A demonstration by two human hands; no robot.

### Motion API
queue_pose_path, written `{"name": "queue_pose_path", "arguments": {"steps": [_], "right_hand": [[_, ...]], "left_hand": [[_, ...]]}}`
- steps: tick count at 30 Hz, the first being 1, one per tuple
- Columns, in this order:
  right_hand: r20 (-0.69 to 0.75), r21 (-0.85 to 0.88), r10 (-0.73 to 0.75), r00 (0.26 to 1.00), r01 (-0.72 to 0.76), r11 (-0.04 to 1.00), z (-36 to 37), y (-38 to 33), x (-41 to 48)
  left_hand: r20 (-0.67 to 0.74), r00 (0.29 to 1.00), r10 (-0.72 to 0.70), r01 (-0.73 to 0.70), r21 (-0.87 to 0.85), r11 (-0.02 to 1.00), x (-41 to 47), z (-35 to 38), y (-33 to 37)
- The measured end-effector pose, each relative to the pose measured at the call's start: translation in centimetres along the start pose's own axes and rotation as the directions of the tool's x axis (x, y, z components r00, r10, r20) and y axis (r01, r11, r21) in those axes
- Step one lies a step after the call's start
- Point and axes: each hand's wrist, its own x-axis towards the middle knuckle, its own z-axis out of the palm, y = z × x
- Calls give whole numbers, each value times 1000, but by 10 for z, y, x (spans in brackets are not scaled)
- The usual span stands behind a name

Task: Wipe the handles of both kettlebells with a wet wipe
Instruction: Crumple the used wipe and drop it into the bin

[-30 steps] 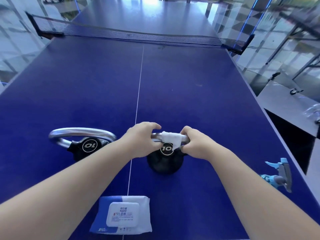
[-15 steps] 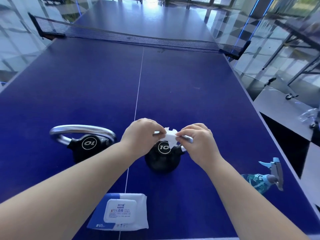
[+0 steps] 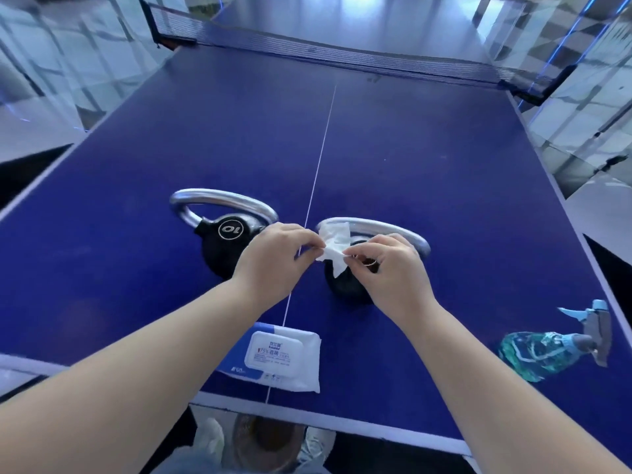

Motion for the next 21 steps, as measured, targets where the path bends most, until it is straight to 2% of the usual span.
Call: {"name": "queue_pose_path", "arguments": {"steps": [3,7,12,16,21], "right_hand": [[29,-2,17,999,-17,1000,12,-22,-18],[57,8,60,997,-60,998,34,-60,-53],[115,38,206,972,-211,977,74,-107,-118],[188,67,356,916,-373,925,104,-137,-181],[330,27,513,792,-552,834,136,-155,-243]], "left_hand": [[0,1000,-1,1,-3,1000,-30,-11,-14],[6,1000,16,-17,104,994,-77,-26,-36],[152,988,-27,19,58,998,-152,-37,-64],[236,961,-144,145,14,989,-213,-33,-81],[420,866,-271,276,49,960,-273,-15,-92]]}}
